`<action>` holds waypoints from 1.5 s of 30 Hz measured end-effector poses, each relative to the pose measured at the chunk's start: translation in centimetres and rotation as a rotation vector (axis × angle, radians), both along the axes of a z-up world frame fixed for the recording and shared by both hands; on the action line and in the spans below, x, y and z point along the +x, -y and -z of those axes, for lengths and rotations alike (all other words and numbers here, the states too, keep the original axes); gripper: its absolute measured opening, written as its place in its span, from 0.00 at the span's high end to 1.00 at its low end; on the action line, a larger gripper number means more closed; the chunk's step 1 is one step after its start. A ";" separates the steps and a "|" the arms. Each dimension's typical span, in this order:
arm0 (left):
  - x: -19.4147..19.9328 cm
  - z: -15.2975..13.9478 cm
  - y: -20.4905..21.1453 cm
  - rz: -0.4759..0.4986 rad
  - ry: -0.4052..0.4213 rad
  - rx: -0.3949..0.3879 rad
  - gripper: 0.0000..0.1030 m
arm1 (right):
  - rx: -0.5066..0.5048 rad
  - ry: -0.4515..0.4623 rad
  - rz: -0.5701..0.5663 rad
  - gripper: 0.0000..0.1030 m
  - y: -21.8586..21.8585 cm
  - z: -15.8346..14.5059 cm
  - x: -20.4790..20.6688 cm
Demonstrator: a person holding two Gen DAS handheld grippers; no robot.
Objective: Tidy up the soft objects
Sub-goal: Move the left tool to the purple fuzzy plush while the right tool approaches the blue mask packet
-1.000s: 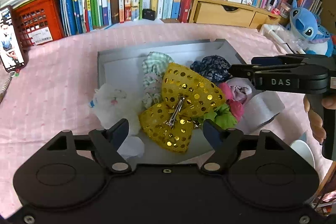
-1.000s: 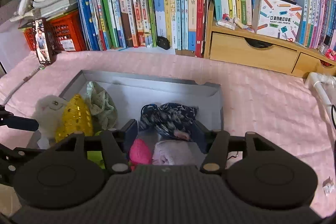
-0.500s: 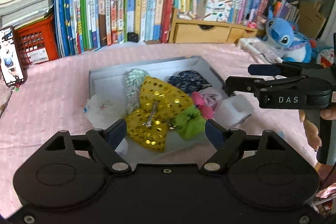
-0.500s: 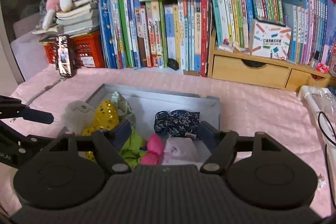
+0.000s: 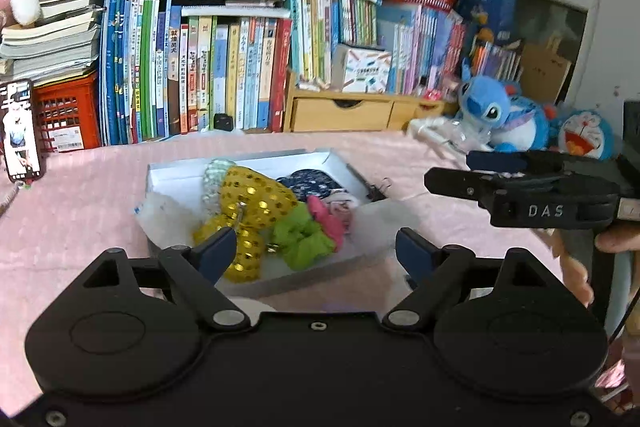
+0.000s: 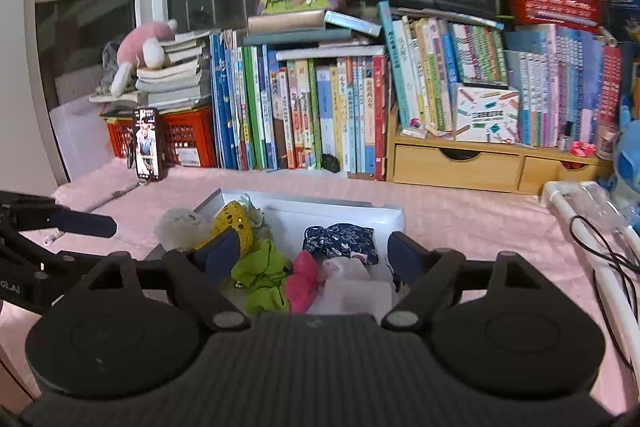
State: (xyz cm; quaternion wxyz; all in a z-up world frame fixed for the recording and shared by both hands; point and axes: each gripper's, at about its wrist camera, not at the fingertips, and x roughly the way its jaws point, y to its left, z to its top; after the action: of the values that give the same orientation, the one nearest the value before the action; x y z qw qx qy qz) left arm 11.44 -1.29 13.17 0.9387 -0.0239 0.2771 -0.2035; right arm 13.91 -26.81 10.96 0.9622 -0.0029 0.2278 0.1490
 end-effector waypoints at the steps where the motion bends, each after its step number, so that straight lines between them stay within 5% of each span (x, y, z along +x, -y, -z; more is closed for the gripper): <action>1: -0.7 0.2 0.2 0.000 0.015 -0.005 0.16 | -0.005 0.010 0.009 0.13 0.1 0.1 -0.5; 24: -9.3 4.6 3.7 -0.023 0.098 0.010 0.15 | -0.069 0.148 0.146 0.01 3.5 4.6 -10.3; 35: -9.6 8.6 4.8 -0.135 0.083 0.051 0.16 | -0.117 0.126 0.177 0.00 3.8 7.7 -10.7; 45: -9.0 12.3 6.5 -0.296 0.149 0.017 0.21 | -0.094 0.049 0.226 0.00 5.1 10.8 -8.9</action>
State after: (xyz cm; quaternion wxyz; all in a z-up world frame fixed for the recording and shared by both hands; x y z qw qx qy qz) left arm 2.42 -7.77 0.91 0.9766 -0.0414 0.2017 -0.0620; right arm 5.00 -31.95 0.13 0.9770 -0.0258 0.2096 0.0284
